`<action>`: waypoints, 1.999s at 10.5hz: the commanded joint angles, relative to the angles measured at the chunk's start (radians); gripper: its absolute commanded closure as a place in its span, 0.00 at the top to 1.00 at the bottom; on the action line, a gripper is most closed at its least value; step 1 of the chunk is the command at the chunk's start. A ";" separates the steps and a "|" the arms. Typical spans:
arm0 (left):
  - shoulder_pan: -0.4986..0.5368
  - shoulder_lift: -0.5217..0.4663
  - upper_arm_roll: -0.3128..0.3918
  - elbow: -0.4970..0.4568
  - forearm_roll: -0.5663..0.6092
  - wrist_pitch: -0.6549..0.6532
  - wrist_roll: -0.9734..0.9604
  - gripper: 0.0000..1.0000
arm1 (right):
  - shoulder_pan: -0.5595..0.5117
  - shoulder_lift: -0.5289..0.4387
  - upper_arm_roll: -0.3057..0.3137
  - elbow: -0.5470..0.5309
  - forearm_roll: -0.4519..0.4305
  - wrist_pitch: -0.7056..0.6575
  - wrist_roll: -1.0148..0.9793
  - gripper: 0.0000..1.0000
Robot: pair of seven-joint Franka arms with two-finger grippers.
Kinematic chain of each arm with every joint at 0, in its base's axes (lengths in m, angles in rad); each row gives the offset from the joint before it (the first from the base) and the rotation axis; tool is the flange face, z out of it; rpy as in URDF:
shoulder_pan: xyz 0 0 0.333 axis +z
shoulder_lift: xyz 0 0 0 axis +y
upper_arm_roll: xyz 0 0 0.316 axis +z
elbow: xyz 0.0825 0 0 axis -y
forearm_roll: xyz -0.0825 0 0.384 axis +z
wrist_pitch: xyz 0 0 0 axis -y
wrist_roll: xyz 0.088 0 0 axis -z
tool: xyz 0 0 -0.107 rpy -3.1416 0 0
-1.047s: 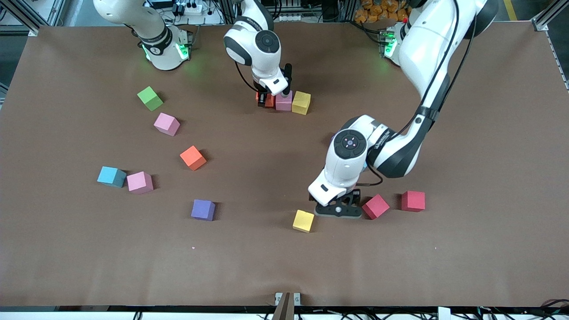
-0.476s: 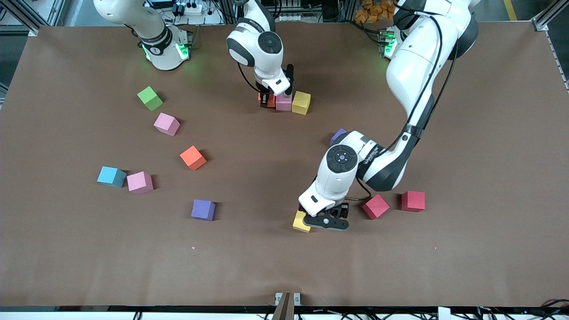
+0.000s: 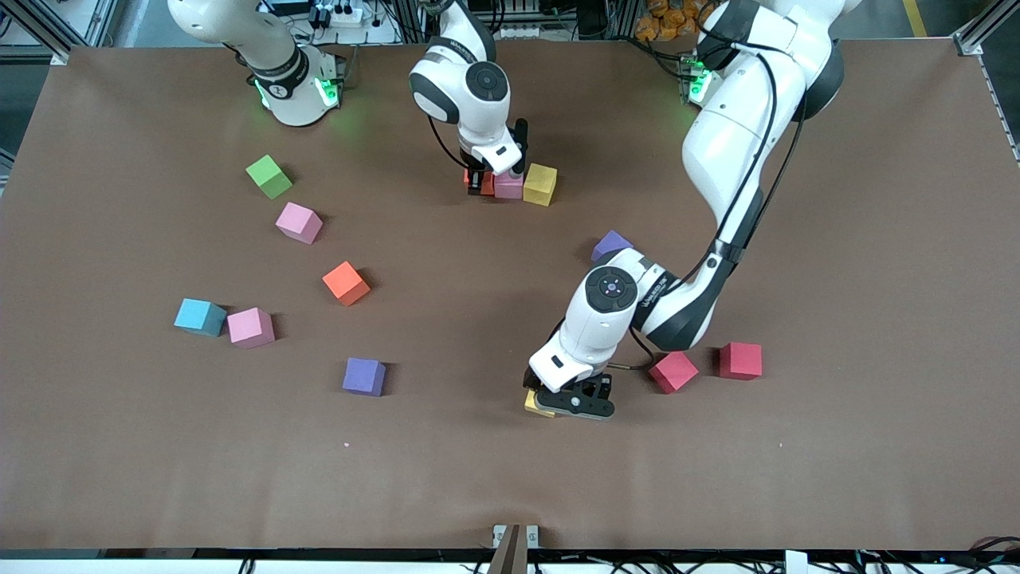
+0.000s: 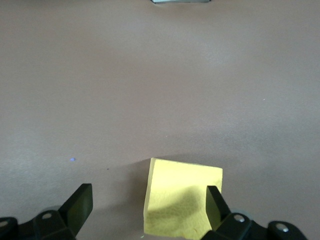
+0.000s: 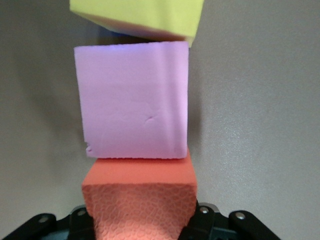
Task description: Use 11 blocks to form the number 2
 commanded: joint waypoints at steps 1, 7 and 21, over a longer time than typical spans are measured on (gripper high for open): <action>-0.024 0.032 0.011 0.058 0.008 0.010 0.007 1.00 | 0.019 0.023 -0.009 0.016 -0.007 0.006 0.013 0.41; -0.041 0.057 0.015 0.059 0.007 0.076 -0.065 1.00 | 0.019 0.042 -0.009 0.022 -0.009 0.019 0.013 1.00; -0.063 0.072 0.055 0.046 0.011 0.084 -0.142 0.51 | -0.258 -0.213 -0.021 0.022 -0.007 -0.208 0.014 1.00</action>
